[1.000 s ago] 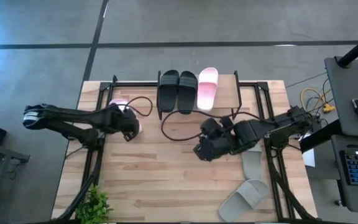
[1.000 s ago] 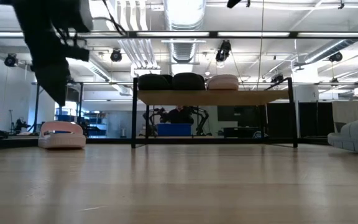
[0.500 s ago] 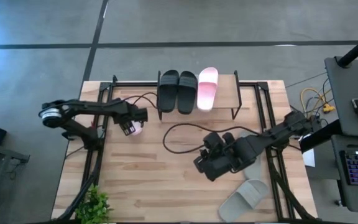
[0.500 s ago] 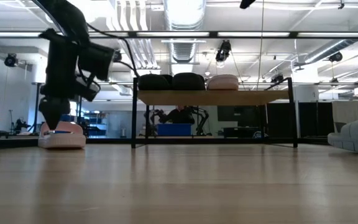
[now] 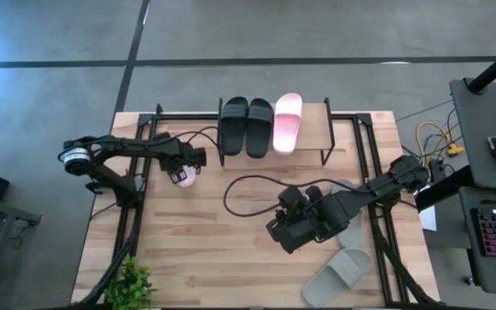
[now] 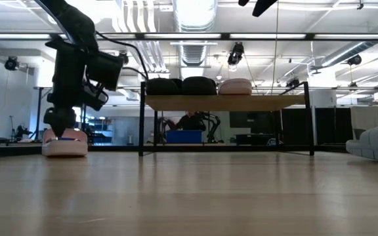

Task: Pick and place slides into the shelf
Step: Put the pink slide on the shelf

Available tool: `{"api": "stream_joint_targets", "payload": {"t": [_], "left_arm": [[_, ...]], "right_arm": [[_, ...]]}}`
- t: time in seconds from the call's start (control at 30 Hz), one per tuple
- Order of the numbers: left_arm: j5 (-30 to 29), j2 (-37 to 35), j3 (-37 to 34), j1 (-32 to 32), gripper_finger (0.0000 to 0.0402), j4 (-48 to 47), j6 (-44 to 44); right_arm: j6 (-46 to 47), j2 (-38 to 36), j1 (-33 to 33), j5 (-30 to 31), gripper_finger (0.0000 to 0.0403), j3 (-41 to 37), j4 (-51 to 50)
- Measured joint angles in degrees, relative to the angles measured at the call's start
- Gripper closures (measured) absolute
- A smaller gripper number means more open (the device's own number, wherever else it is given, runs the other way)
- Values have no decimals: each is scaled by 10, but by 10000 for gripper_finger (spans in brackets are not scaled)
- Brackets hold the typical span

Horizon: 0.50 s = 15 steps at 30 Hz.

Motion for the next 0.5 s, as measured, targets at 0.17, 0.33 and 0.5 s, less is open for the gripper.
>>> {"api": "stream_joint_targets", "payload": {"t": [0.17, 0.33, 0.5], "left_arm": [[-61, -20, 0, 0, 173, 9, 14], [-72, -13, -2, 19, 173, 36, 45], [-33, 5, -2, 32, 173, 46, 59]], "right_arm": [[-9, 0, -1, 0, 268, 0, 0], [-13, 0, -4, 3, 268, 0, -1], [-13, 0, -4, 5, 268, 0, -1]]}}
